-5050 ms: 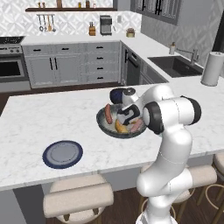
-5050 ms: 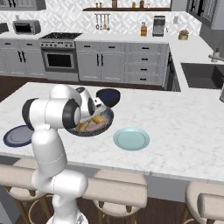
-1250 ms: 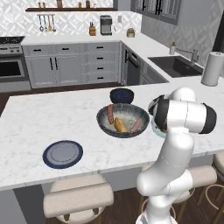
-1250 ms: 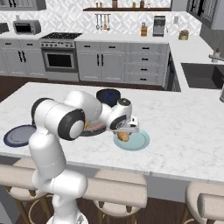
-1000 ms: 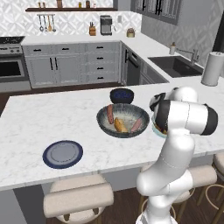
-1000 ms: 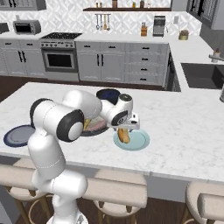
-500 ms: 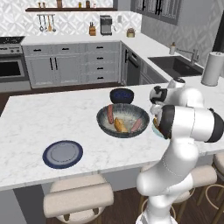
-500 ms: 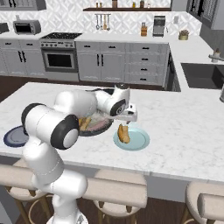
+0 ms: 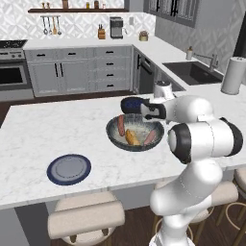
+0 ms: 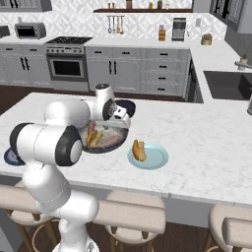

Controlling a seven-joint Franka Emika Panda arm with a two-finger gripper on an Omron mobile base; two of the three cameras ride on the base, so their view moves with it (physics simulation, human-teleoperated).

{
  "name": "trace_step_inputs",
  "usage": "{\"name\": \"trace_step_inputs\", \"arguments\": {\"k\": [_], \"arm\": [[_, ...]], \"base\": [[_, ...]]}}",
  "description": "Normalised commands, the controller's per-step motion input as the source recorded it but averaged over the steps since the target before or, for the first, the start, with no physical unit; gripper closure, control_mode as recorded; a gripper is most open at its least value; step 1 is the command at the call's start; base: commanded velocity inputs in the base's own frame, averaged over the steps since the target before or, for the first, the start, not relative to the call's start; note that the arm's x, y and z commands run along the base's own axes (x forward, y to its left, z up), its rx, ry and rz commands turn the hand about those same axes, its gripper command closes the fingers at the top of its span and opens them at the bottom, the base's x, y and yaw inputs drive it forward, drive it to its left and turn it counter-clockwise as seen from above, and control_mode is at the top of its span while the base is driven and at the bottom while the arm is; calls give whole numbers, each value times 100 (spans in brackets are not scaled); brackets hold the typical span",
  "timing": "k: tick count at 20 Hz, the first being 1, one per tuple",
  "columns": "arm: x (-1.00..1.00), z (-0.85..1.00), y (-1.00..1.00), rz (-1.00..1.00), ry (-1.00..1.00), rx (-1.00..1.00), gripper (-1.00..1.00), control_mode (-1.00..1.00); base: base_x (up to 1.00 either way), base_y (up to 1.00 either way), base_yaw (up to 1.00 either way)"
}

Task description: Place one bun and one sausage from the bowl on each plate.

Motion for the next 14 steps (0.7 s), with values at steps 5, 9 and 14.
{"name": "trace_step_inputs", "arguments": {"k": [5,9,14], "arm": [[36,-3,44,-23,30,-3,-100,-100],[39,-56,19,-22,18,0,-100,-100],[20,-58,0,-16,0,0,-100,-100]], "base": [[0,0,0],[0,0,0],[0,0,0]]}}
